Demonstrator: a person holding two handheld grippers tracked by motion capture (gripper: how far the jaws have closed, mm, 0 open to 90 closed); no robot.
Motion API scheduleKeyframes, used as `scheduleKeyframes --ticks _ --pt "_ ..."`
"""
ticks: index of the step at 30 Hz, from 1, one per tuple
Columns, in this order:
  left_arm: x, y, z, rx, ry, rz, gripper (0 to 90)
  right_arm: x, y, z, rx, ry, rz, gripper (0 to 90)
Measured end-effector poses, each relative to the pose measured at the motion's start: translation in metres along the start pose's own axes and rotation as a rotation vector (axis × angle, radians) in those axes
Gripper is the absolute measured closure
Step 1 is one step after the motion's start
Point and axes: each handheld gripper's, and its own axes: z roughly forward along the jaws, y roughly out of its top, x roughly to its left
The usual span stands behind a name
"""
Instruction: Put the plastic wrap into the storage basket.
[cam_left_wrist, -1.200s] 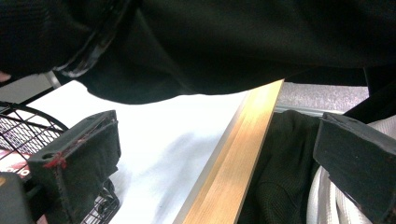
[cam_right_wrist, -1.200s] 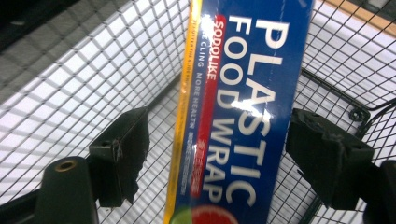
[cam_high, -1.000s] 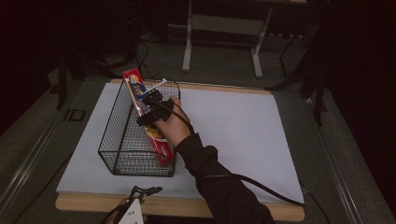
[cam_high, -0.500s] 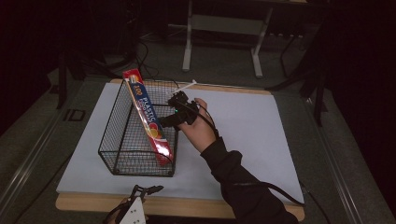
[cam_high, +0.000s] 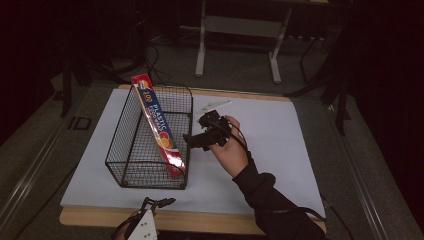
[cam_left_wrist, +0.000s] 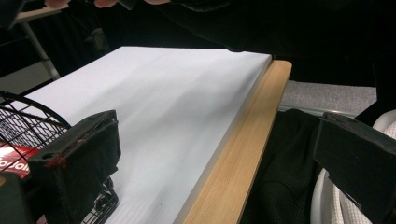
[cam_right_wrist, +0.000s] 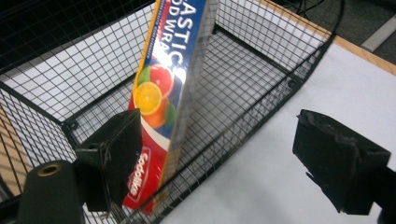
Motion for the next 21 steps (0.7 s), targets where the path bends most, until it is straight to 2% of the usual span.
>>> scheduleKeyframes --ticks 5,6,7,9,12,21 --pt "0.0 0.0 -0.001 -0.001 0.004 -0.002 1.2 -0.007 -0.018 -0.008 -0.036 -0.001 0.005 15.0" --pt "0.0 0.0 -0.001 -0.001 0.004 -0.002 1.1 -0.007 -0.018 -0.008 -0.036 -0.001 0.005 15.0" --pt "0.0 0.0 -0.001 -0.001 0.005 -0.003 1.1 -0.011 -0.031 -0.011 -0.034 -0.007 0.007 15.0" --pt "0.0 0.0 -0.001 -0.001 0.005 0.0 1.2 -0.012 -0.034 -0.011 -0.033 -0.004 0.009 15.0" --pt "0.0 0.0 0.0 0.001 0.004 0.003 1.1 -0.016 -0.055 -0.013 -0.033 -0.015 0.005 15.0" --pt "0.0 0.0 0.0 0.002 0.002 0.001 1.2 -0.028 -0.094 -0.017 -0.01 0.009 0.055 14.7"
